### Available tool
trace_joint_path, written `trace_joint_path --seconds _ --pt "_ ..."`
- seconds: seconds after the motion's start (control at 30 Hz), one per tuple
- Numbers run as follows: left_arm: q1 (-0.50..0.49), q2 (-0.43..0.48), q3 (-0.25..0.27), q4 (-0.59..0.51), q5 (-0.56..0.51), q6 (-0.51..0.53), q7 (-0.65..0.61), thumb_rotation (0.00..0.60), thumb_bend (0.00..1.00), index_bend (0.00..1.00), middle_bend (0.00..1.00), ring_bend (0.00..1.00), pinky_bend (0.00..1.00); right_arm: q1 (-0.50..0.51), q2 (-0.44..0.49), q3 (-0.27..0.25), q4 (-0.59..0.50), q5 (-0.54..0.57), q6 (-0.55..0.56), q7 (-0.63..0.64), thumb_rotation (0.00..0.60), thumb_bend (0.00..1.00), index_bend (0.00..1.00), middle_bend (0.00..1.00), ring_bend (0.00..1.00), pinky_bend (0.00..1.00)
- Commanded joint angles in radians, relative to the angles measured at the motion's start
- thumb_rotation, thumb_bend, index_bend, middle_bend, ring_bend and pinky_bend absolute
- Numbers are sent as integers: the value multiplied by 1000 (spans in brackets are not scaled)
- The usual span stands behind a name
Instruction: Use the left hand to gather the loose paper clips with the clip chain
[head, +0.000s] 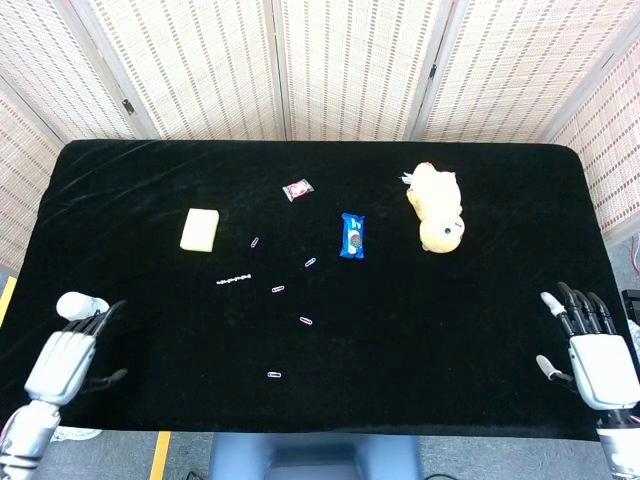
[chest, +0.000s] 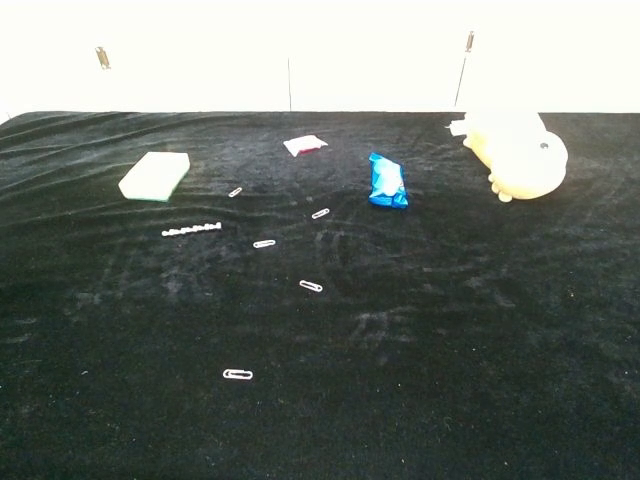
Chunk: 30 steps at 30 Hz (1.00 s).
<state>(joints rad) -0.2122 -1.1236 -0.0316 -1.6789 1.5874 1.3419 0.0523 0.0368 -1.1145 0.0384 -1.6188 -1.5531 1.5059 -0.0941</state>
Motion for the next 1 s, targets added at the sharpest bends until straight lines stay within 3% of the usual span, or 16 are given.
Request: trace_joint_path --seconds 0.03,0.17,0.27,0.5,0.67,1.0 --pt "-72 -57 -72 26 -51 -55 1 600 186 211 696 737 762 6 -4 7 1 14 -9 0 600 236 93 0 22 0" --pt "-150 -99 -134 44 -174 -170 17 600 204 267 922 930 917 8 -4 15 6 27 -9 19 600 235 93 0 23 0" --pt "-187 -149 -187 47 -294 -202 61 600 267 326 995 994 984 13 -2 20 12 37 -17 32 600 236 93 0 23 0" --pt "-275 -269 -247 101 -493 -252 204 600 323 431 1000 1000 1000 28 7 22 23 40 -43 73 600 236 93 0 22 0" --pt "-339 -314 -279 167 -635 -320 257 600 395 440 1000 1000 1000 38 14 21 31 37 -58 105 600 235 93 0 23 0" --pt "-434 -404 -297 243 -797 -367 319 600 396 455 1000 1000 1000 56 26 33 59 42 -71 188 600 235 90 0 24 0"
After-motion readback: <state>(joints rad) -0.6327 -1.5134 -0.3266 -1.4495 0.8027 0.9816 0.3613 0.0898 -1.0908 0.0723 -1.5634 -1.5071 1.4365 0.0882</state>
